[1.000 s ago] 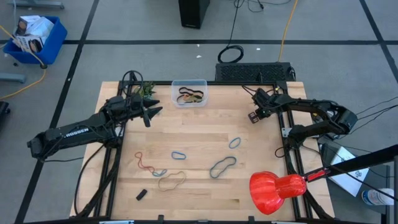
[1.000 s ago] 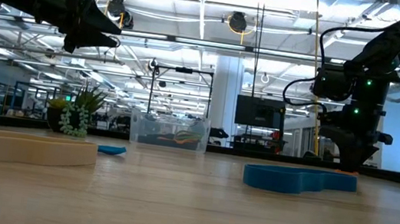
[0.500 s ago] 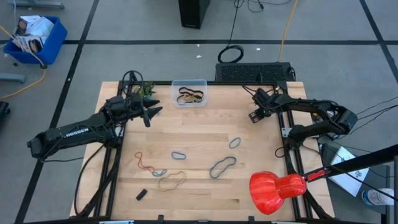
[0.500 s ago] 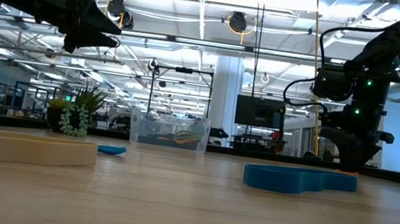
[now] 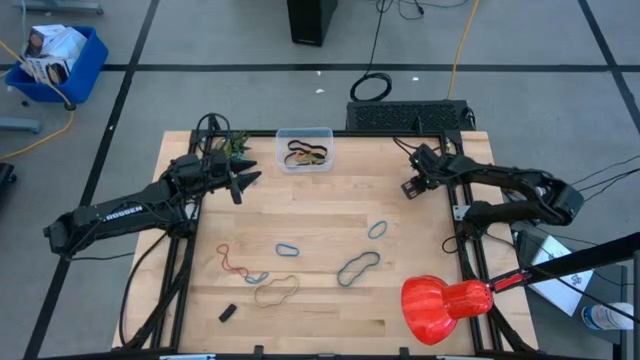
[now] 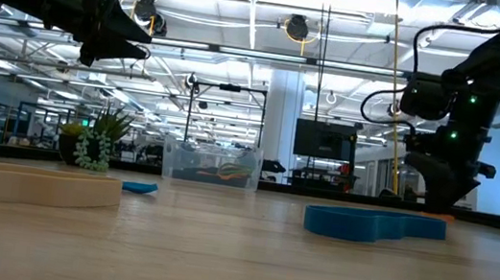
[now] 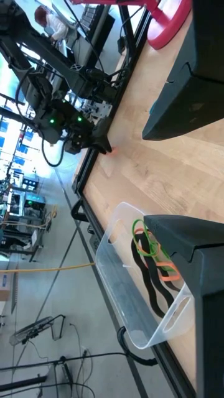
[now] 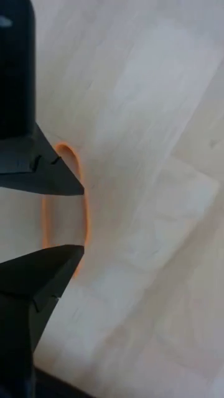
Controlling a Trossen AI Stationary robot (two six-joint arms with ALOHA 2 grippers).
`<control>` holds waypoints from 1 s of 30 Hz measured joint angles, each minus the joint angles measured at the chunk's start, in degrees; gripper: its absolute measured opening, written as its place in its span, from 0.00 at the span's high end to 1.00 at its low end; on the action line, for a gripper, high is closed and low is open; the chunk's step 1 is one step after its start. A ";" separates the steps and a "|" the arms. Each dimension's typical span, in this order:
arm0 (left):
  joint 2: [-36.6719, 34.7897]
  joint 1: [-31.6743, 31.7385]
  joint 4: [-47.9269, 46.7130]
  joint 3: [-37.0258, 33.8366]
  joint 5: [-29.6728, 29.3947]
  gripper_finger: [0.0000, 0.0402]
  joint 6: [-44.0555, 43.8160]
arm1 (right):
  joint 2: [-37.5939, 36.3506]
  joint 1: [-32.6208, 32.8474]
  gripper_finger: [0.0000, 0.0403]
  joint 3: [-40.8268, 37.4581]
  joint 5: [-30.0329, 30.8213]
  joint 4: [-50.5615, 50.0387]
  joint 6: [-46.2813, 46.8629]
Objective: Pick and place rubber bands into bin
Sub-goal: Put the orange rubber band into the transparent bin
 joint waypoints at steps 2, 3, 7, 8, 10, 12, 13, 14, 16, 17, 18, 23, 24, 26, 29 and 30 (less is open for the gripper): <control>-0.01 0.01 0.00 0.01 0.00 0.47 0.05 | -0.33 0.00 0.66 0.02 0.08 -0.34 0.57; -0.01 -0.01 0.00 0.01 -0.01 0.47 0.07 | -0.33 0.00 0.66 0.02 0.11 -0.43 0.56; 0.00 0.00 0.00 0.01 0.00 0.47 0.13 | -0.35 0.00 0.63 0.04 0.67 -0.21 0.24; 0.01 0.01 0.00 -0.01 -0.02 0.47 0.11 | -0.35 0.00 0.62 0.04 0.72 -0.19 0.12; 0.01 0.01 0.00 0.01 0.00 0.47 0.13 | -0.35 -0.02 0.59 0.10 0.77 -0.17 0.11; 0.01 0.01 0.00 0.01 -0.02 0.47 0.13 | -0.37 -0.02 0.55 0.10 0.95 -0.15 0.11; -0.01 0.01 0.00 0.01 0.00 0.47 0.15 | -0.37 -0.02 0.53 0.10 0.97 -0.15 0.11; 0.01 0.00 0.00 0.00 0.00 0.47 0.15 | -0.39 -0.02 0.51 0.10 0.98 -0.15 0.11; 0.01 0.01 0.00 0.00 0.00 0.47 0.17 | -0.39 -0.02 0.48 0.12 0.98 -0.15 -0.12; 0.01 0.01 0.00 0.01 -0.01 0.47 0.17 | -0.39 -0.02 0.46 0.13 1.01 -0.19 -0.75; 0.01 0.01 0.00 0.01 0.00 0.47 0.17 | -0.39 -0.02 0.44 0.15 1.01 -0.32 -1.62; 0.00 0.01 0.00 0.01 0.00 0.47 0.20 | -0.44 -0.02 0.39 0.20 0.98 -1.55 -6.81; 0.00 0.01 0.00 0.01 0.00 0.47 0.20 | -0.44 -0.02 0.38 0.19 0.98 -1.74 -7.21; -0.01 0.01 0.00 0.00 0.00 0.47 0.22 | -0.44 -0.02 0.37 0.21 0.98 -1.73 -7.24; 0.01 0.01 0.00 0.01 0.00 0.47 0.22 | -0.44 -0.02 0.37 0.21 1.89 -1.73 -6.67; 0.01 0.01 -0.02 0.01 0.00 0.47 0.25 | -0.44 -0.02 0.37 0.17 3.30 -1.66 -5.98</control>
